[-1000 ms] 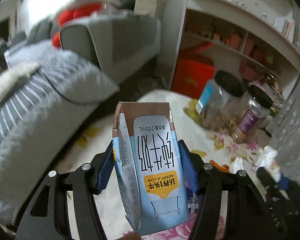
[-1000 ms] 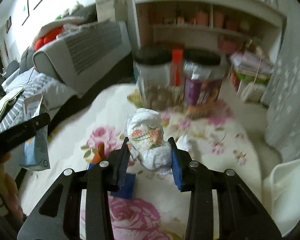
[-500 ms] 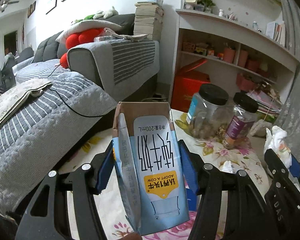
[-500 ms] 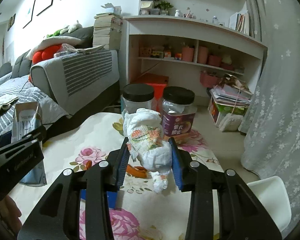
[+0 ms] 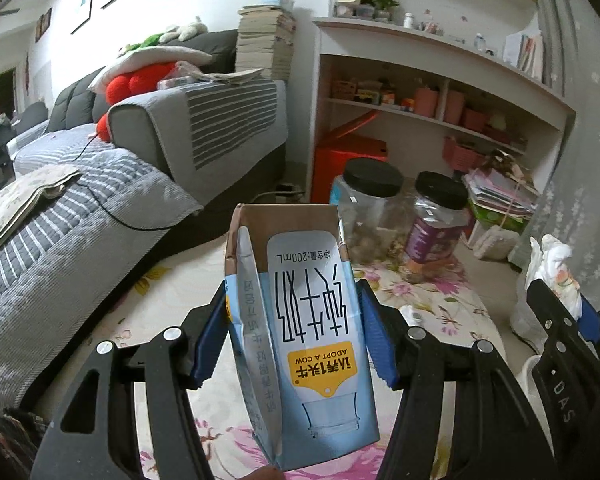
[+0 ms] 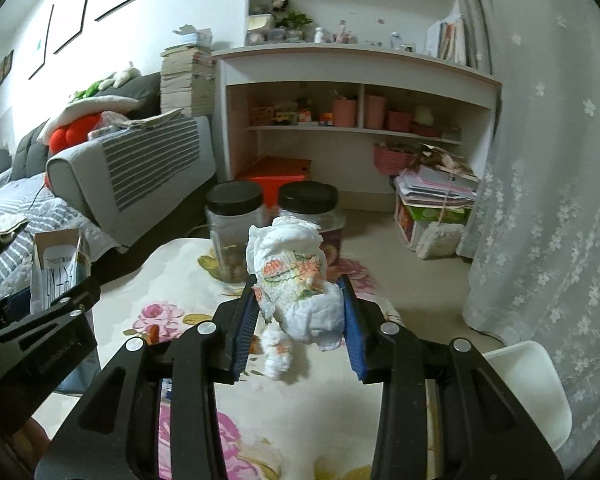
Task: Collect trash
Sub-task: 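Carry carton and tissue over the white bin and release both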
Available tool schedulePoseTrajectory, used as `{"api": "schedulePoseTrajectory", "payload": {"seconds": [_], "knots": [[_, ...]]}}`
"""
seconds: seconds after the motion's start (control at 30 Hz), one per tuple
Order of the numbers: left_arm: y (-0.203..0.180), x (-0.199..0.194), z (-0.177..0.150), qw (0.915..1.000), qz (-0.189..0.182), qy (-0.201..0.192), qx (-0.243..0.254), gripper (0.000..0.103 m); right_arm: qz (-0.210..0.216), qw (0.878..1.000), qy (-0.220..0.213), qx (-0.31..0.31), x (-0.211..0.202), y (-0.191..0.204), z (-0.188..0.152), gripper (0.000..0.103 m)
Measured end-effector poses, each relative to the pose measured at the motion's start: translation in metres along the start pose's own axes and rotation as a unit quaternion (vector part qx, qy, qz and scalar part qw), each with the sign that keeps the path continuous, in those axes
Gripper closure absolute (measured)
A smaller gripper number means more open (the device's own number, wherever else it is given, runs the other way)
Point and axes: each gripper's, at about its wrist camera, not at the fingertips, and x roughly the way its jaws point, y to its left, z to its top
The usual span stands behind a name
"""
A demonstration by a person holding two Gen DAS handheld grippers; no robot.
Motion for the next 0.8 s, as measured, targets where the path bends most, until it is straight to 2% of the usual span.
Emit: {"api": "schedulePoseTrajectory", "payload": {"seconds": [0.33,0.8], "knots": [[-0.057,-0.013,-0.006,0.9989,-0.033,-0.002,0.035,0.043,-0.036,0.998,-0.002,0.044,-0.014,-0.059,-0.002,0.066],[-0.152,-0.04,-0.015,0.9925,-0.09,-0.009,0.083,0.043,-0.105,0.987,0.006,0.124,-0.04,-0.156,-0.008,0.065]]}}
